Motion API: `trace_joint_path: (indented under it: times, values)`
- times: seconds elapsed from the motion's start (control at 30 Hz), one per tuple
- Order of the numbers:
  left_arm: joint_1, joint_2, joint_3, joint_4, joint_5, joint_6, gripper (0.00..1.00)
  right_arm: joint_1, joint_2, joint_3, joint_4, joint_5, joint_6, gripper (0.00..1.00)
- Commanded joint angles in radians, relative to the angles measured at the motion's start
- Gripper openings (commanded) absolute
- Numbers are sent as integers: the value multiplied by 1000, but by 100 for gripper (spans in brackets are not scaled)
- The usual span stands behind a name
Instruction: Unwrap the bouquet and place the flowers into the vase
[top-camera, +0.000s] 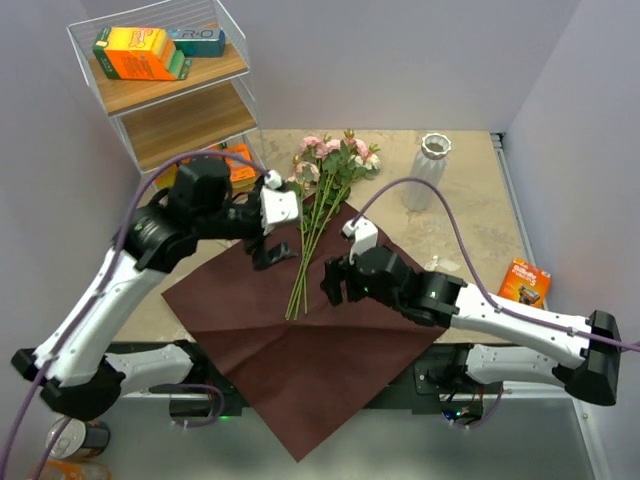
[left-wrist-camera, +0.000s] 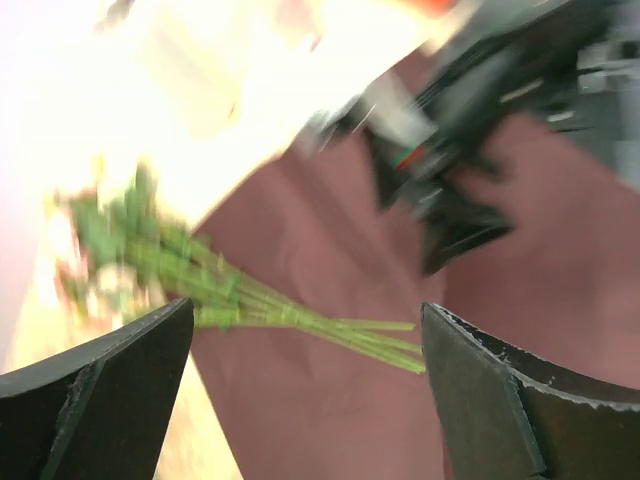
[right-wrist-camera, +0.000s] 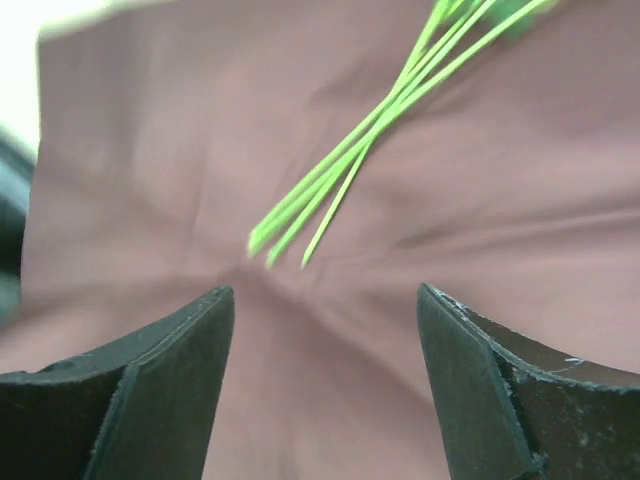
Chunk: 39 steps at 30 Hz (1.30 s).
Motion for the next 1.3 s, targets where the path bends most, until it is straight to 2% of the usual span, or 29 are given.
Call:
trace_joint_path:
  times: [0.0, 0.17, 0.3, 0.4, 0.53, 0.87, 1.27]
  values:
    - [150, 99, -68, 137, -130, -135, 99, -93, 142, 226, -106, 155, 32, 72]
    - [269, 168, -151, 163, -97, -140, 99, -263, 345, 375, -80, 89, 46, 58]
    - [298, 165, -230, 229, -106, -135, 99, -338, 521, 429, -2, 55, 63, 48]
    - [306, 159, -293, 265, -129, -132, 98, -375, 604, 472, 45, 37, 78, 44]
    - [307, 142, -351, 290, -172, -105, 99, -419, 747, 515, 113, -6, 89, 45]
    - [316, 127, -400, 282, -201, -79, 99, -452, 948, 607, 177, -28, 127, 52]
    - [321, 108, -434, 304, -207, -66, 99, -455, 1017, 637, 193, -11, 144, 52]
